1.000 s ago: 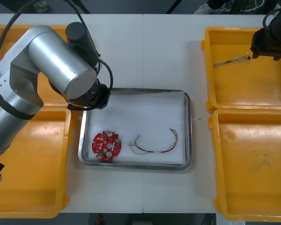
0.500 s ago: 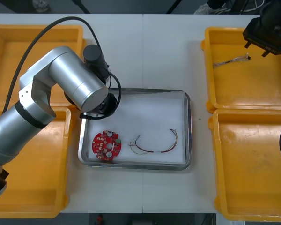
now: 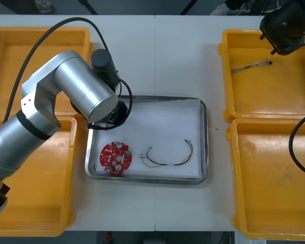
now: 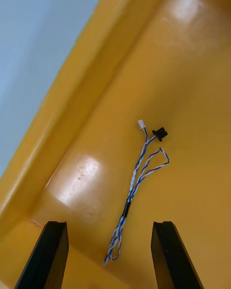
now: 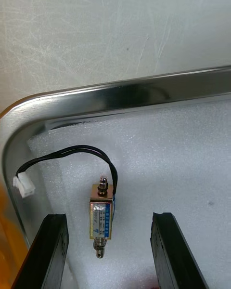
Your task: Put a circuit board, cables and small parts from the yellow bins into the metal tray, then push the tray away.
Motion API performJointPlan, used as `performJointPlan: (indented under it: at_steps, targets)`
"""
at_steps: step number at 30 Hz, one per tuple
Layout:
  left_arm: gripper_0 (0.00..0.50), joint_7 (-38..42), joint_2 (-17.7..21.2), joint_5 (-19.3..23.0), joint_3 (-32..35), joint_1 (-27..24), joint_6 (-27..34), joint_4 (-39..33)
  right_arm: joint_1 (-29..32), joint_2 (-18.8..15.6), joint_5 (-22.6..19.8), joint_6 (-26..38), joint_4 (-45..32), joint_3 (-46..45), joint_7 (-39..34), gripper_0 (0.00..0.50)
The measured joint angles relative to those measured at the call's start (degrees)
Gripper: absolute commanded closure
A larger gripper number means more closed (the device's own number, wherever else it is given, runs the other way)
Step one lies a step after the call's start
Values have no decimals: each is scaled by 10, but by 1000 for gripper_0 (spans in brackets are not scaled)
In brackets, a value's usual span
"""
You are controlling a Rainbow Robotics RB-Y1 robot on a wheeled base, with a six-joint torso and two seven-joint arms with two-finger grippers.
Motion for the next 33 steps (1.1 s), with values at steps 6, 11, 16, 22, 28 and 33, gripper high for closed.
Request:
performJointPlan:
  at_steps: [6, 11, 16, 22, 28, 33]
  targets:
    - [0, 35, 0, -1, 1, 0, 46, -40, -12, 5, 0, -28, 57, -8, -34, 0]
    - [0, 49, 0, 7, 20, -3, 106, -66, -13, 14, -4, -46, 81, -14, -109, 0]
    - [0, 78, 0, 27, 73, -24, 157, -67, -13, 21, -18, -58, 94, -21, -139, 0]
    - [0, 132, 1, 61, 153, -56, 175, -48, -14, 25, -19, -66, 120, -22, -195, 0]
    - [0, 133, 10, 73, 202, -89, 176, 11, -14, 25, -19, -90, 163, -22, -196, 0]
    - [0, 133, 26, 71, 209, -109, 174, 75, -14, 26, -31, -115, 182, -22, -202, 0]
